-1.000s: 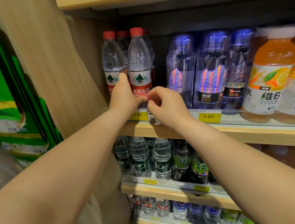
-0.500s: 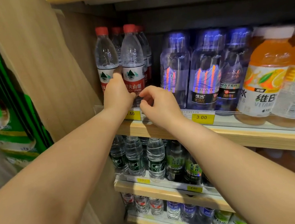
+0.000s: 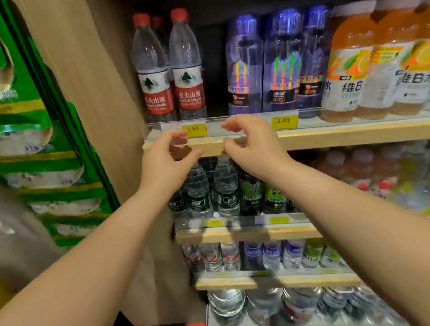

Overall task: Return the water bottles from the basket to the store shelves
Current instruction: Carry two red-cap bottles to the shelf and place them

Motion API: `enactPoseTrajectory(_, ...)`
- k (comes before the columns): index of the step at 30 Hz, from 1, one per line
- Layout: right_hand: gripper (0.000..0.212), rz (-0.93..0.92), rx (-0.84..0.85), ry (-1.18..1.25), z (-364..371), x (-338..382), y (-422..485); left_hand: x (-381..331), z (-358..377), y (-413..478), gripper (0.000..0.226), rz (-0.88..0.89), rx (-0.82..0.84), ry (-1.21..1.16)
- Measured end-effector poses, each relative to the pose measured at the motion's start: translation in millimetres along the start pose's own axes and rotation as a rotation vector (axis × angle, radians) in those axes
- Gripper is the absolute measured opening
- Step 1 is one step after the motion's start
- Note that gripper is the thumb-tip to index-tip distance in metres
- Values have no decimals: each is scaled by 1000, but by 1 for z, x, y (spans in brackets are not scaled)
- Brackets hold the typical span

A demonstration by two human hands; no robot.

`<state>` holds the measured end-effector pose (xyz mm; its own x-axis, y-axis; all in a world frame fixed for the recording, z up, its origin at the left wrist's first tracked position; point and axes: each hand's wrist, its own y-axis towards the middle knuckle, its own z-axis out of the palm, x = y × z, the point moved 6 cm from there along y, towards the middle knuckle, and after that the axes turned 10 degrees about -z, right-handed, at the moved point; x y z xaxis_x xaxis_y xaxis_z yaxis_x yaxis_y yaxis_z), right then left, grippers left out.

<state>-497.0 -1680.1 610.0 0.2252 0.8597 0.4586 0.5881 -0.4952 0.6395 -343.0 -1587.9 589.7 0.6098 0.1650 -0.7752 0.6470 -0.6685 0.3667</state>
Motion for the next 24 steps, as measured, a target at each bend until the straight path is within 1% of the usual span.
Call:
enactPoseTrajectory(3,31,146,-29,-34,-3,5,-57,15,17,-32,35,22,160,-7)
enactPoseTrajectory(6,31,298,-98,-57,-14,6,-125,19,45,-73,38,53,339,-42)
enactPoseTrajectory(9,30,496,-149,-73,-34,4,-202,8,78,-122,36,81,485,-58)
enactPoseTrajectory(11,29,615,-187,-105,-56,5,-257,-6,104,-163,32,94,620,-93)
enactPoseTrajectory(14,29,747,-244,-171,-95,11,-339,-35,145,-234,27,126,842,-180)
enactPoseTrajectory(18,25,944,-364,-236,-158,18,-449,-86,204,-331,27,201,1060,-218)
enactPoseTrajectory(22,22,1091,-514,-301,-228,30,-556,-147,258,-437,26,260,1237,-241)
enactPoseTrajectory(24,25,1169,-547,-341,-260,36,-605,-179,282,-489,26,295,1311,-246)
